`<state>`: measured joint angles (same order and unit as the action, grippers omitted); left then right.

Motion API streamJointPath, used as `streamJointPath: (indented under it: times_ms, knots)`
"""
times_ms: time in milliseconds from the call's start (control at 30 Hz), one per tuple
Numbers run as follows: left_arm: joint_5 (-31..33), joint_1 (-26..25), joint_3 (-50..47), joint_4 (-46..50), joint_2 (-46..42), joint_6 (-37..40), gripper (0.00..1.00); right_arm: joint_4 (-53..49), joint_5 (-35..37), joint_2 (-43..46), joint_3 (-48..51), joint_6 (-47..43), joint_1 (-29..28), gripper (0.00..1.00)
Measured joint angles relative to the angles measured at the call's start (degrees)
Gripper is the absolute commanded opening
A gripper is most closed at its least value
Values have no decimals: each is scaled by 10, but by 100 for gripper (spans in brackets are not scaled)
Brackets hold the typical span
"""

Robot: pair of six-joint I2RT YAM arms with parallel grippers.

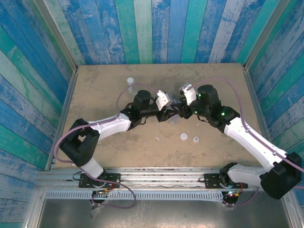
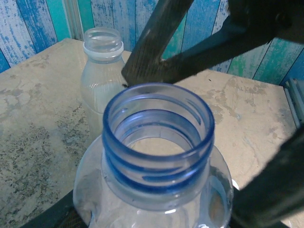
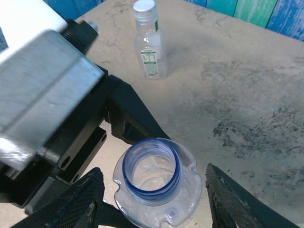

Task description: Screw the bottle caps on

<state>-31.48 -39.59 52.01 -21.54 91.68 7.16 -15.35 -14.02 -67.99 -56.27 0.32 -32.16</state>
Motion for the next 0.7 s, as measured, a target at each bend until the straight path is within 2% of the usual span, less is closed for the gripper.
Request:
streamJointPath:
  times_ms: [433, 700]
  knots:
    - [-21, 0, 2, 31, -8, 8, 55, 16, -13, -4, 0, 0, 0, 42]
    - [-21, 0, 2, 31, -12, 7, 56, 21, -30, -4, 0, 1, 0, 27]
